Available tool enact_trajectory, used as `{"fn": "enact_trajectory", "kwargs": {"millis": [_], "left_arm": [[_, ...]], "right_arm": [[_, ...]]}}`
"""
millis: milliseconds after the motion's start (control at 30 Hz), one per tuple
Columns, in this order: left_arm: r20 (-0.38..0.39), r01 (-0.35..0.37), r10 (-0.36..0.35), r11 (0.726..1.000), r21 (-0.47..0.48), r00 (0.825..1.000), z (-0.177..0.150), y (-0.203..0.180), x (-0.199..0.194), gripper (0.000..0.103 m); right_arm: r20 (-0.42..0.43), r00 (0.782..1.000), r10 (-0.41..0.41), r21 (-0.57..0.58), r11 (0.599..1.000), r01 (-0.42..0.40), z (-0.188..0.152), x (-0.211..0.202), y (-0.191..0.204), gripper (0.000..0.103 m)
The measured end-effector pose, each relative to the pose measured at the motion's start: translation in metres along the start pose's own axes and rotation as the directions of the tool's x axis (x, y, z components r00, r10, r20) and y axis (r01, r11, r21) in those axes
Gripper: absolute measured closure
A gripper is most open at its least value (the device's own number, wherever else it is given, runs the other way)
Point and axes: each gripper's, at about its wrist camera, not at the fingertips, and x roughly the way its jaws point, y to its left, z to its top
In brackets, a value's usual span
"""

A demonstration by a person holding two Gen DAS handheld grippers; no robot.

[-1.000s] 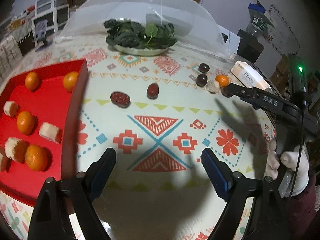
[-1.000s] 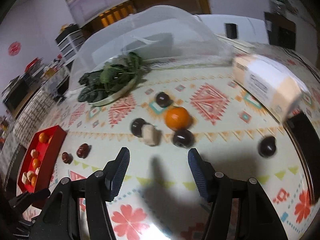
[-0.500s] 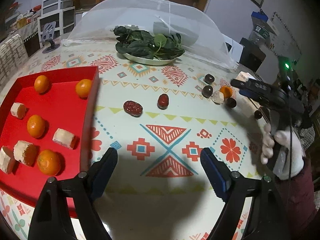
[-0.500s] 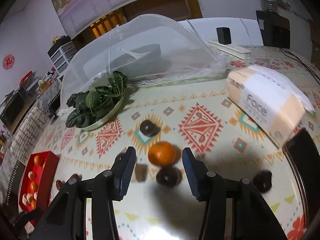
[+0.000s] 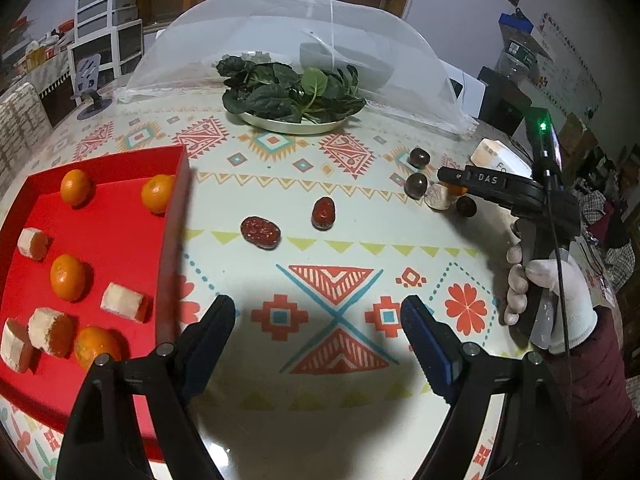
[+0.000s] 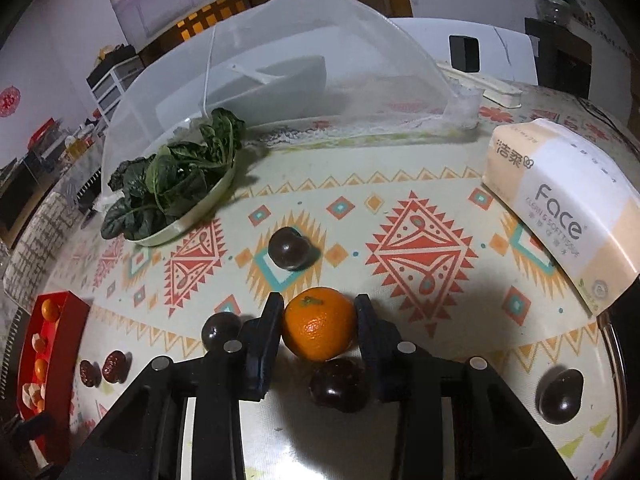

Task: Organize fruits
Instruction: 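Grasp a mandarin orange with the right tool while the left tool approaches a red date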

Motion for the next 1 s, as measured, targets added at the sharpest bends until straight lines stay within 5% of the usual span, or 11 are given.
{"fn": "enact_trajectory", "kwargs": {"millis": [267,433,733,1000], "left_arm": [[-0.021,0.045,-0.044,0.999,0.023,0.999,0.024,-0.009,0.013,0.021],[-0.052,0.041,-0.037,0.997,0.063,0.998,0.040,-0.019,0.033,0.055],[-0.076,-0.032,0.032,0.999,0.000,0.997,0.034,0.017,0.044,0.055],[-0.095,-0.028,0.033,0.998,0.050,0.995,0.037,0.010,0.062,0.051]], "right_arm": [[0.057,0.997,0.061,0.040,0.997,-0.063,0.004,-0.037,-0.002,0.064],[0.072,0.991,0.111,0.041,0.993,-0.114,-0.007,-0.061,0.005,0.064],[0.047,0.985,0.168,0.020,0.985,-0.169,-0.027,-0.058,0.014,0.064],[0.033,0.982,0.187,0.018,0.982,-0.188,-0.031,-0.055,0.015,0.064]]}}
